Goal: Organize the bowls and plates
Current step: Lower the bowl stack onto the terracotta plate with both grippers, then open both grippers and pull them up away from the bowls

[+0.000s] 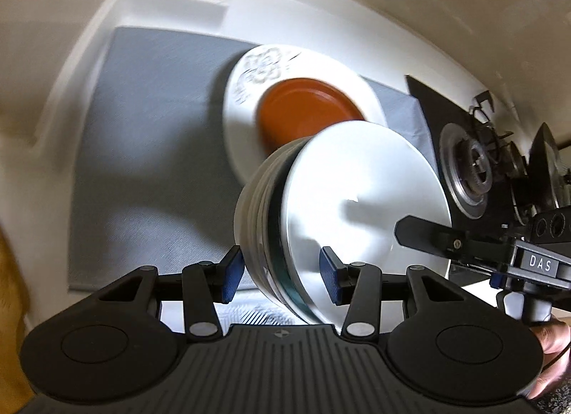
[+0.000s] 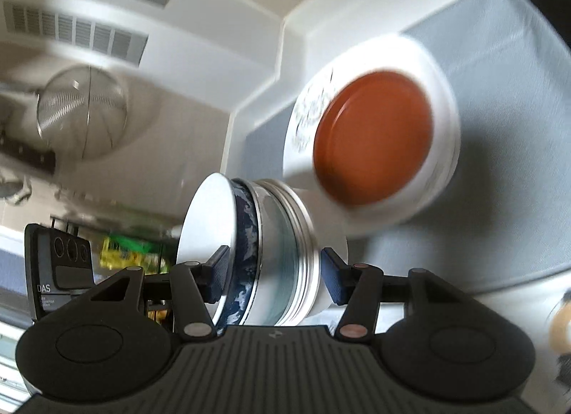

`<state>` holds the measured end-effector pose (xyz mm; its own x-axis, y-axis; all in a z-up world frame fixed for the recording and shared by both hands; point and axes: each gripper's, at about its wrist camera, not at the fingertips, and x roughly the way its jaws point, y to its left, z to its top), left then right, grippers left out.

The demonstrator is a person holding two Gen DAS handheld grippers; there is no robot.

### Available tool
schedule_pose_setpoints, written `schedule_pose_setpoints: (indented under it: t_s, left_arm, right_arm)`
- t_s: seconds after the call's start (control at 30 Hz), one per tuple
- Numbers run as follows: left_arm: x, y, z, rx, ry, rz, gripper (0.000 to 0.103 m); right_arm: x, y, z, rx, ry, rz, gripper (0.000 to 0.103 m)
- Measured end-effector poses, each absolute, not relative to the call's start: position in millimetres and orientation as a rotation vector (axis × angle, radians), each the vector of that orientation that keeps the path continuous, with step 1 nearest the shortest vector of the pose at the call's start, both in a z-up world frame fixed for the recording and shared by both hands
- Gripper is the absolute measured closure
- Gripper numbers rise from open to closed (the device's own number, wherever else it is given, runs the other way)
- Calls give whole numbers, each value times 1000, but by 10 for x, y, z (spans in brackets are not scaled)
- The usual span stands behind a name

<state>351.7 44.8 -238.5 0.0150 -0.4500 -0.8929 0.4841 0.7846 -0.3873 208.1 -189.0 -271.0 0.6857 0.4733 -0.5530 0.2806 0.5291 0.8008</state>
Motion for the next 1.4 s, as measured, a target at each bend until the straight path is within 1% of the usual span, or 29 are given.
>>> schedule_pose_setpoints:
  t_s: [0.17, 0.37, 0.57, 0.77, 1.0, 1.07, 1.1, 1.13, 1.2, 1.3, 1.37, 1.4]
  left_arm:
    - [3690, 162, -2412, 14, 1375, -761, 54]
    - [3933, -130, -2489, 5, 1378, -771, 54]
    - [4137, -388, -2578, 60, 1357, -754, 54]
    - [4264, -453, -2755, 80, 1358, -747, 54]
    - [4311, -442, -2823, 35, 1335, -746, 53]
    - [4297, -419, -2820, 25, 1330, -713, 53]
    - [4269, -397, -2794, 34, 1311, -696, 50]
    - [4236, -387, -2745, 59, 1290, -670, 41]
    - [4126, -332, -2575, 107, 1217, -631, 31]
    - [3889, -161, -2223, 151, 1088, -562, 28]
    - [3702, -46, -1961, 164, 1031, -507, 28]
    - [3589, 2, -1822, 175, 1006, -480, 26]
  right_arm:
    - [2224, -2144, -2627, 1005, 820, 69, 44]
    - [2447, -2392, -2686, 984, 792, 17, 44]
    - [2682, -2520, -2842, 963, 799, -28, 46]
    - [2792, -2583, -3065, 974, 814, -53, 46]
    - [2822, -2591, -3116, 988, 813, -46, 41]
    - [2804, -2588, -3123, 1022, 805, -31, 34]
    - [2783, -2582, -3114, 1028, 802, -33, 33]
    - [2746, -2562, -3072, 1001, 797, -61, 33]
    - [2621, -2515, -2939, 960, 772, -87, 33]
    - [2328, -2381, -2623, 870, 748, -147, 28]
    - [2104, -2246, -2351, 771, 746, -207, 15]
    - [2006, -2164, -2226, 714, 770, -228, 13]
